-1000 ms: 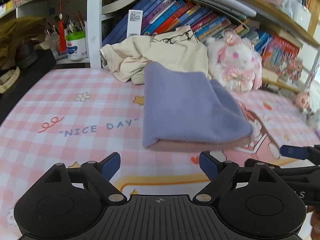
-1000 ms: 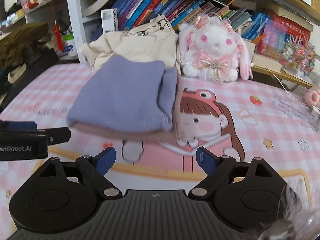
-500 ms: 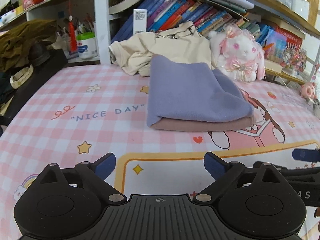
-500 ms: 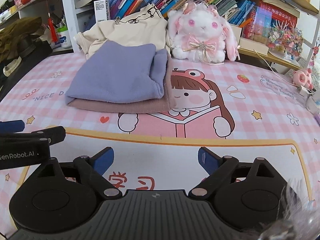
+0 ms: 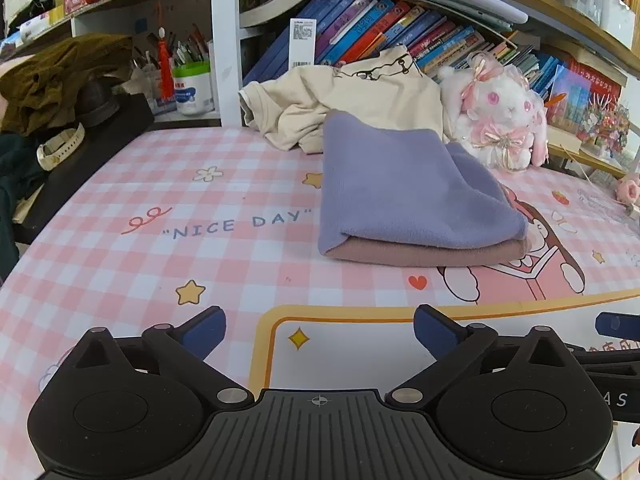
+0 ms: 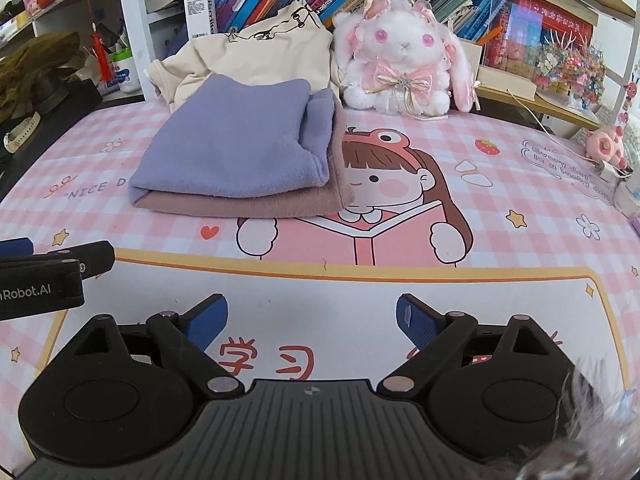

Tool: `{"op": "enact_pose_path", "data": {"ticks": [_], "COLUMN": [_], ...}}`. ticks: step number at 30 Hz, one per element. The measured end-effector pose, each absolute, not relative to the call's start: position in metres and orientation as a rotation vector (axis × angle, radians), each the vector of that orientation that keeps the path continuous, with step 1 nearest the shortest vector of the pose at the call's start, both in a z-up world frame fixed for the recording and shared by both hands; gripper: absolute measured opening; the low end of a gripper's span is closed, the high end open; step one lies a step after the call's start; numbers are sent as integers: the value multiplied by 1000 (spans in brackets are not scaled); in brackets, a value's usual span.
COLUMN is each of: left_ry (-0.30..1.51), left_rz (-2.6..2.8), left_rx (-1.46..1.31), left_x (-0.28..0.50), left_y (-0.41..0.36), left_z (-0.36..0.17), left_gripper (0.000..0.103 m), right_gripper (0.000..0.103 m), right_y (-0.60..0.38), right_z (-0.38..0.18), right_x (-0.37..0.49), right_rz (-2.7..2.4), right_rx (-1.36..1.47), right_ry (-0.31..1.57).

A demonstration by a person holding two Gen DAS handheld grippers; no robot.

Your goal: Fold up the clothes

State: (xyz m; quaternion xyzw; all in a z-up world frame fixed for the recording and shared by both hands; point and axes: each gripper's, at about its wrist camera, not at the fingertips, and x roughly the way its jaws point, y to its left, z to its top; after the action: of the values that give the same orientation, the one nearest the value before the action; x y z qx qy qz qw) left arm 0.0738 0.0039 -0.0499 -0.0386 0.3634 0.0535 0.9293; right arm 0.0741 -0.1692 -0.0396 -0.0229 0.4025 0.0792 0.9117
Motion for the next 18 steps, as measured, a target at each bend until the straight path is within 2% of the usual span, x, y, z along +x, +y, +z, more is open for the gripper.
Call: {"op": "enact_pose_path", "data": {"ticks": [18], "left_ry": [765], "left_rz": [111], "left_rx": [-59], "left_x": [76], "left_y": [3], "left_z": [-51], "left_gripper": [103], "right_gripper": [92], "right_y": [-167], "right_z": [-40], "right_x": [79], "right_rz": [169], "right_rx": [-53], "right_ry": [837]}}
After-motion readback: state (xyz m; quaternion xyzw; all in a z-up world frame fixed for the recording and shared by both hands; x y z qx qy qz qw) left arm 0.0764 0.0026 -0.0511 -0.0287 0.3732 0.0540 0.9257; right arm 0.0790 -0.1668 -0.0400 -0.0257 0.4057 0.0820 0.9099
